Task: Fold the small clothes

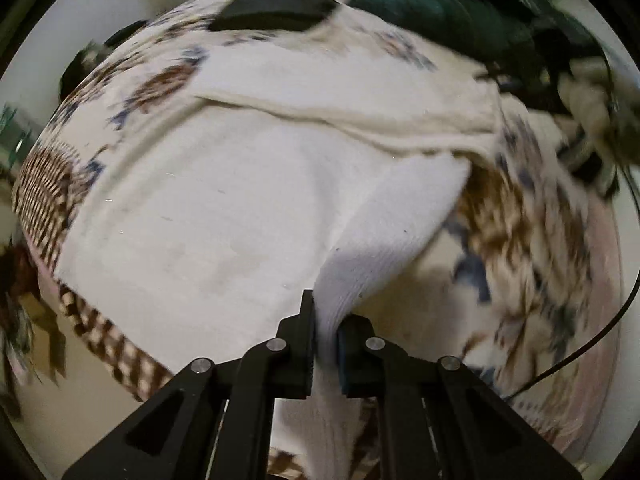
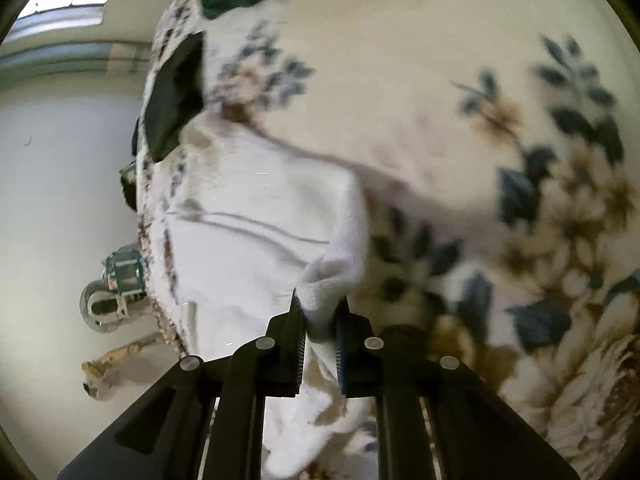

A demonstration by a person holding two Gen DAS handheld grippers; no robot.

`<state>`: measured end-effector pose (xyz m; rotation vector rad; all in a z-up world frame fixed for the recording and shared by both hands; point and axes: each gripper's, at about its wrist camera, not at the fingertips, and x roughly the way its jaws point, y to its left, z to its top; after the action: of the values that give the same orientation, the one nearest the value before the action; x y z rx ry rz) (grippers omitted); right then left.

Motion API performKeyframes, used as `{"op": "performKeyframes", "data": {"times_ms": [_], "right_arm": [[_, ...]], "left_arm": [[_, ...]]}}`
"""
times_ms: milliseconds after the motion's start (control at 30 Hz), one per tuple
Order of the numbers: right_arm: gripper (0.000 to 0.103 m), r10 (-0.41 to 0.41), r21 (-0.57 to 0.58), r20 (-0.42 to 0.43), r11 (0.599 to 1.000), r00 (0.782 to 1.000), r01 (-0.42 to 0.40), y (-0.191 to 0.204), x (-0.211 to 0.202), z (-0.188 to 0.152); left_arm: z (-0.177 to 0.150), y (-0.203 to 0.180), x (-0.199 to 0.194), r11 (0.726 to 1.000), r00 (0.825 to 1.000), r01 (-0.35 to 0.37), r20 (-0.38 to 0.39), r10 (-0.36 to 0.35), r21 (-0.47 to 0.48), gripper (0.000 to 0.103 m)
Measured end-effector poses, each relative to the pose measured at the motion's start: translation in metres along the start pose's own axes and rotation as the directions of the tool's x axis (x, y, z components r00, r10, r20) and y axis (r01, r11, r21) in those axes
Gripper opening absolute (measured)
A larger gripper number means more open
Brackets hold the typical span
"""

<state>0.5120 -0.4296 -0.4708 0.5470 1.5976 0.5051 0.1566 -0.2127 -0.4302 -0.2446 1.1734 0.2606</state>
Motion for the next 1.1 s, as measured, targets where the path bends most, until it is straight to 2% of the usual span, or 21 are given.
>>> {"op": "performKeyframes", "data": {"times_ms": [167,367,567,767,867,933,967,1000,1033,1100], "right_arm": [[0.012,-0.048,-0.032,0.007,0.998,0.999,0.049,0.061,0.001,0.016],[0.012,-0.119,-0.059,0.007,0.991,0.993,0.119,0.144,0.036,0.039],[0.012,-0.221,-0.099,0.003,0.970,0.975,0.220,0.234,0.118,0.066],[0.012,-0.388,-0.192,-0.020,0.906,0.922,0.377,0.318,0.237,0.087],[0.013,-0.440,-0.224,-0.048,0.879,0.896,0.420,0.339,0.281,0.092],[0.021,-0.434,-0.216,-0.090,0.887,0.896,0.408,0.344,0.297,0.096],[0.040,-0.418,-0.205,-0.104,0.897,0.903,0.392,0.347,0.296,0.098],[0.053,-0.379,-0.176,-0.099,0.917,0.920,0.358,0.349,0.286,0.098],[0.055,-0.345,-0.153,-0.079,0.931,0.935,0.331,0.350,0.274,0.098],[0.055,-0.343,-0.120,-0.014,0.933,0.939,0.339,0.352,0.246,0.098]], "left_arm": [[0.019,0.061,-0.019,0.989,0.999,0.048,0.030,-0.044,-0.137,0.006],[0.048,0.138,-0.023,0.956,0.992,0.126,0.053,-0.115,-0.267,0.006],[0.072,0.228,0.001,0.927,0.984,0.175,0.035,-0.173,-0.332,0.006],[0.088,0.315,0.045,0.902,0.978,0.188,-0.011,-0.209,-0.390,0.006],[0.091,0.344,0.072,0.892,0.969,0.203,-0.045,-0.241,-0.404,0.006],[0.092,0.354,0.085,0.888,0.962,0.222,-0.055,-0.266,-0.402,0.006],[0.093,0.358,0.090,0.888,0.957,0.235,-0.065,-0.282,-0.396,0.006],[0.094,0.360,0.093,0.889,0.954,0.242,-0.070,-0.291,-0.390,0.006],[0.095,0.361,0.095,0.891,0.950,0.253,-0.077,-0.302,-0.377,0.006],[0.097,0.363,0.095,0.890,0.944,0.269,-0.080,-0.319,-0.369,0.006]]}}
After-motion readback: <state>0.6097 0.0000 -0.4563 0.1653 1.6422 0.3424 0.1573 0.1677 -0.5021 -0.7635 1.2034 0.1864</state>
